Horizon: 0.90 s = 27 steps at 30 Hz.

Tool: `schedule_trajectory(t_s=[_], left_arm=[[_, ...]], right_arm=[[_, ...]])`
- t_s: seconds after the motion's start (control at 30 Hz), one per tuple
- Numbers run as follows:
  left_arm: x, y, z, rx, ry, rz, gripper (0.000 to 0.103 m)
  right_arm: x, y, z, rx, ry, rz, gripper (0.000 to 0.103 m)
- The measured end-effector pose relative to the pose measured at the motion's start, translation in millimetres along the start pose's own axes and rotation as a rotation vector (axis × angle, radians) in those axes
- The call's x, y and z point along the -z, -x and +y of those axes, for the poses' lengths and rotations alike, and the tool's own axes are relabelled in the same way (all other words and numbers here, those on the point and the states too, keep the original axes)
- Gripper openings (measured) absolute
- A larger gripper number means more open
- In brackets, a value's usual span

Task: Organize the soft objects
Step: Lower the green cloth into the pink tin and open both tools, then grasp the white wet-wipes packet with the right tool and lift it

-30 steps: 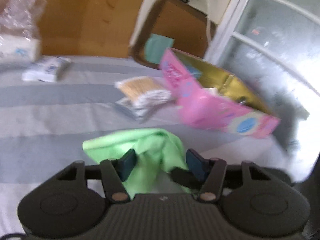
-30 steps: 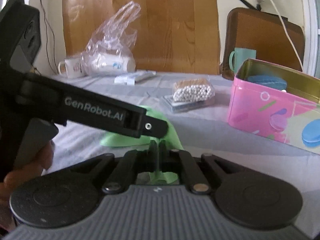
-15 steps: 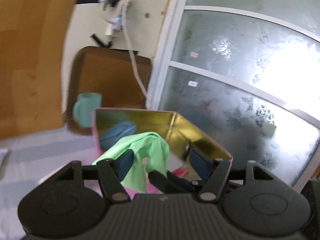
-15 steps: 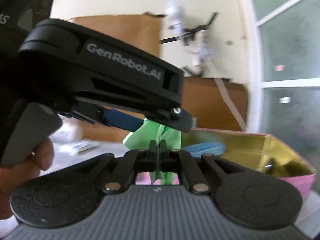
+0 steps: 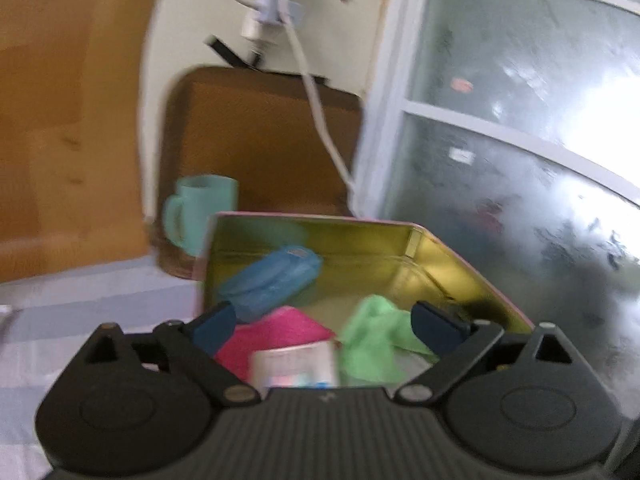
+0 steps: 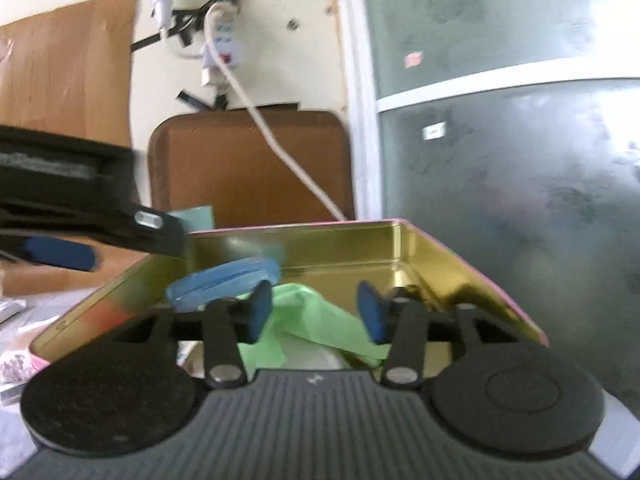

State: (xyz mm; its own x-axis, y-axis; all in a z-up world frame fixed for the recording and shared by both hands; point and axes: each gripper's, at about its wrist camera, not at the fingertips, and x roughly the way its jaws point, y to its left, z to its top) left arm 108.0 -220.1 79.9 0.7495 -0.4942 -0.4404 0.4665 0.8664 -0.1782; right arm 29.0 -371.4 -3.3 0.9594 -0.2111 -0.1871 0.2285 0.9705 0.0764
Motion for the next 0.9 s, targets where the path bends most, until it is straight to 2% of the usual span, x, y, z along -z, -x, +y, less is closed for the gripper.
schedule_trajectory(t_s=[0.13, 0.2, 0.3, 0.37, 0.43, 0.57, 0.6, 0.73, 0.77, 0.9], left_arm=[[14, 31, 40, -0.038, 0.065, -0.037, 0.1], [27, 51, 69, -0.088, 0.099, -0.054, 0.1], [53, 78, 121, -0.218, 0.155, -0.042, 0.102], [71, 93, 162, -0.34, 0.201, -0.015, 0.102], [85, 108, 195, -0.455, 0.235, 0.0, 0.102], [102, 140, 248, -0.621, 0.261, -0.023, 0.102], [103, 144, 255, -0.64, 0.273, -0.031, 0.102], [110, 164, 278, -0.587, 0.421, -0.112, 0.102], [110, 165, 277, -0.586, 0.424, -0.125, 0.102], [109, 169, 274, -0.576, 0.41, -0.165, 0.103]], right_arm=[[8, 18, 1, -0.023, -0.053, -0.023, 0.053], [11, 33, 13, -0.059, -0.058, -0.047, 0.053], [13, 49, 36, -0.149, -0.012, -0.063, 0.053], [13, 56, 54, -0.22, 0.036, -0.057, 0.053], [12, 61, 77, -0.297, 0.076, -0.041, 0.053], [13, 63, 126, -0.463, 0.147, 0.02, 0.054], [13, 61, 141, -0.502, 0.167, 0.043, 0.054], [10, 49, 187, -0.592, 0.201, 0.127, 0.064], [8, 44, 198, -0.611, 0.198, 0.145, 0.068], [8, 21, 250, -0.631, 0.209, 0.222, 0.073]])
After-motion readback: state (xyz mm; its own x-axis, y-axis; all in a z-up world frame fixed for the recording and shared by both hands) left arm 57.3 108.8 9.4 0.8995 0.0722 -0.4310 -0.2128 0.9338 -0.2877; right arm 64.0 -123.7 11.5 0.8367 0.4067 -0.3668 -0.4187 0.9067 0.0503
